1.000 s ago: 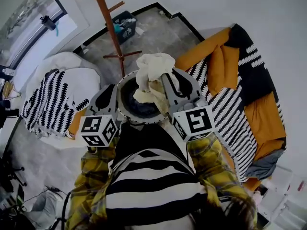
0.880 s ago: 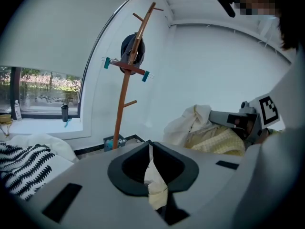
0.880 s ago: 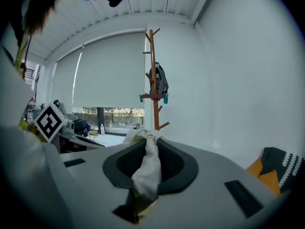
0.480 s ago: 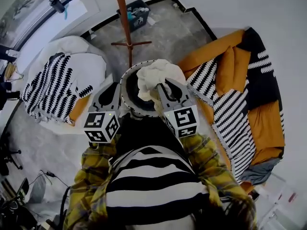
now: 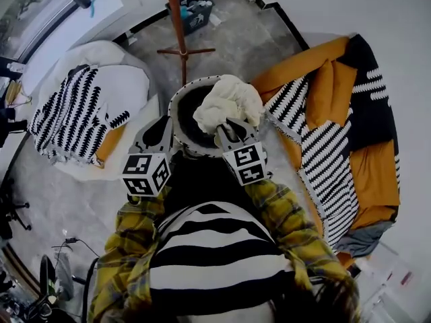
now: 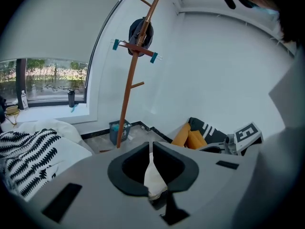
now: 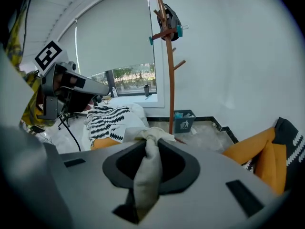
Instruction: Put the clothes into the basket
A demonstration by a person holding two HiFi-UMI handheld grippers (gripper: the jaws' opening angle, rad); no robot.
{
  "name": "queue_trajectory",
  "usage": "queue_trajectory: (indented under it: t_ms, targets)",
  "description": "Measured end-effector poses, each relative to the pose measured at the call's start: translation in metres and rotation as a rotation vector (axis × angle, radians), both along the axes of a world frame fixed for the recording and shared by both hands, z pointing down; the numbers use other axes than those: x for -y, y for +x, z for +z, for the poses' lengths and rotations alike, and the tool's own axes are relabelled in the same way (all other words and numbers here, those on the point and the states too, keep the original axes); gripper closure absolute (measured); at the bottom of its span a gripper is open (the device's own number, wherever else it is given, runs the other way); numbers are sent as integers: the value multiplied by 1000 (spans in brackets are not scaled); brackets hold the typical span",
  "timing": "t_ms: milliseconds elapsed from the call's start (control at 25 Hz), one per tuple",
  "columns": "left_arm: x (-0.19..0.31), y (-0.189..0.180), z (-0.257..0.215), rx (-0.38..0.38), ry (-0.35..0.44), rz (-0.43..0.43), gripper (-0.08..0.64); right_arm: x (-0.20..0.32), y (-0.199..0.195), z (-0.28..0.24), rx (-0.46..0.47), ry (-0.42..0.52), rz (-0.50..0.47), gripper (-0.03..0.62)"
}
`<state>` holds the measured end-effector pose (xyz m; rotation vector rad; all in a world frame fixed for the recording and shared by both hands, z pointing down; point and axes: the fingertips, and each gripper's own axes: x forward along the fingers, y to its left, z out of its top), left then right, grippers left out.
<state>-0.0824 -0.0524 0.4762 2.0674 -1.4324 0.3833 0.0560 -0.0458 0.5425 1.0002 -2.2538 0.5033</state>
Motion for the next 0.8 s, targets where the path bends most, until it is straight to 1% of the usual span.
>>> queue_trajectory:
  t_ms: [80, 120, 200, 360, 800]
  targets:
    - [-2, 3, 5, -1, -13, 6, 525, -2, 4, 9, -38, -27, -3, 510]
    - [-3, 5, 6, -2, -18, 9, 525, -3, 5, 12, -56, -37, -3, 473]
    - [-3, 7, 9, -3, -25, 15, 525, -2, 7, 11, -69, -29, -1, 448]
    - [-1, 11, 12, -7, -29, 29, 525, 2, 9, 7, -42, -14, 27, 448]
    - [2, 22, 9, -9, -26, 58, 525, 1, 28, 2, -36, -14, 92, 448]
